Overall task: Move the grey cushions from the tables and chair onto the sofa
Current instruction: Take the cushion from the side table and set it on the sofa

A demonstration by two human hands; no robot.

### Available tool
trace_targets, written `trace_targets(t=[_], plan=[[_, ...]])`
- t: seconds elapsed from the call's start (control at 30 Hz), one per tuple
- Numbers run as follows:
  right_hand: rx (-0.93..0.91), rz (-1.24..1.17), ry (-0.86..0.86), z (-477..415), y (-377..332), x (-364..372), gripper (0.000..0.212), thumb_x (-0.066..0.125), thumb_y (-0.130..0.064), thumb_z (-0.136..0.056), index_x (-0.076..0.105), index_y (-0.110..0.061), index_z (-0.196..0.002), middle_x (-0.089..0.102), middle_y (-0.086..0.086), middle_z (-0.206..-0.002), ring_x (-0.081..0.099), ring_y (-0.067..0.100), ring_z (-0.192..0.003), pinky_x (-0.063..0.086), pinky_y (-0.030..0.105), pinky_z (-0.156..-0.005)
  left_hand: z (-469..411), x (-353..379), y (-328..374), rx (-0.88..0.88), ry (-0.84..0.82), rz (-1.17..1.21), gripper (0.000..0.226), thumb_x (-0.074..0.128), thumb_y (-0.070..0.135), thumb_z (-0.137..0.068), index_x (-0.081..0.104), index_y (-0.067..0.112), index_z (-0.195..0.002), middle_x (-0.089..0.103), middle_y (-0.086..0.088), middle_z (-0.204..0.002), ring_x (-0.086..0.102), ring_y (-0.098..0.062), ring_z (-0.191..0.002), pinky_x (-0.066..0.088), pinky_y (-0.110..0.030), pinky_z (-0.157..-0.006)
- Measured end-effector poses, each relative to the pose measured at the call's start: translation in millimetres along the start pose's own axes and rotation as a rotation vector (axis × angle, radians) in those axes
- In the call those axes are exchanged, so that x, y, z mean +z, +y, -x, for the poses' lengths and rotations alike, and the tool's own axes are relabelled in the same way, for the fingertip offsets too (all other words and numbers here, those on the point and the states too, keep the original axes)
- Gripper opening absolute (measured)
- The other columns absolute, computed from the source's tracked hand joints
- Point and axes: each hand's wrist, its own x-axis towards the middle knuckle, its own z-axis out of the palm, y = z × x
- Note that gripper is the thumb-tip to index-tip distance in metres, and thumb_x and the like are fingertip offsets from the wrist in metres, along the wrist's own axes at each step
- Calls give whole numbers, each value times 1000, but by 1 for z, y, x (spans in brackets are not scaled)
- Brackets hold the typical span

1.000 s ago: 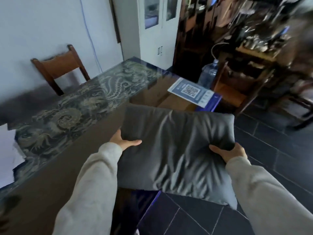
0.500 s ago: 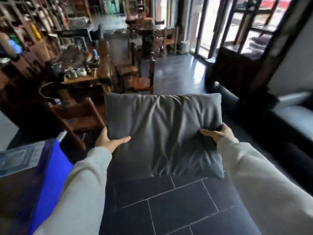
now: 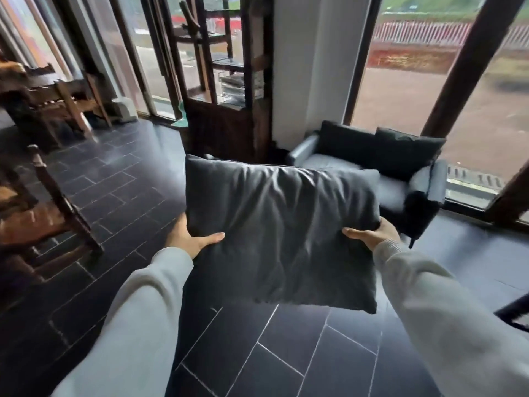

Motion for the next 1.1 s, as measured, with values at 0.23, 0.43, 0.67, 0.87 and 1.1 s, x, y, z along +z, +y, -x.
trace_targets(t=[0.23,0.43,0.67,0.87,1.1], plan=[[74,-88,245,-100,-17,-33,74,101,-21,-59,69,-8,-124,74,8,-114,67,23,-99,51,31,-91,-170,86,102,212,-195,-27,125,99,43,-56,26,40,-157,51,1,-151,49,-29,-138,40,-47,-115],[123,-132,325,-195,-19,-58,78,101,-17,-59,65,-6,-128,73,12,-119,67,26,-103,52,33,-93,-278,177,162,227,-325,-26,126,101,37,-53,28,34,-156,58,-2,-142,55,-26,-131,43,-43,-113],[137,-229,288,-356,-34,-80,66,101,-17,-59,68,-13,-116,77,1,-102,72,19,-98,55,24,-83,-408,282,220,183,-348,-53,106,101,35,-53,49,14,-143,65,-5,-129,61,-26,-116,48,-39,-101],[212,-429,195,-509,-70,-88,48,89,-15,-68,76,0,-113,74,10,-111,68,28,-113,48,38,-108,-516,336,276,139,-306,-26,104,102,33,-49,51,15,-138,69,-7,-120,66,-27,-108,52,-43,-99],[270,-430,203,-673,-103,-78,34,78,-25,-49,76,-11,-80,73,12,-83,66,29,-86,55,44,-90,-652,397,322,110,-342,-12,107,103,35,-44,54,17,-137,70,-4,-121,67,-26,-112,51,-47,-104]])
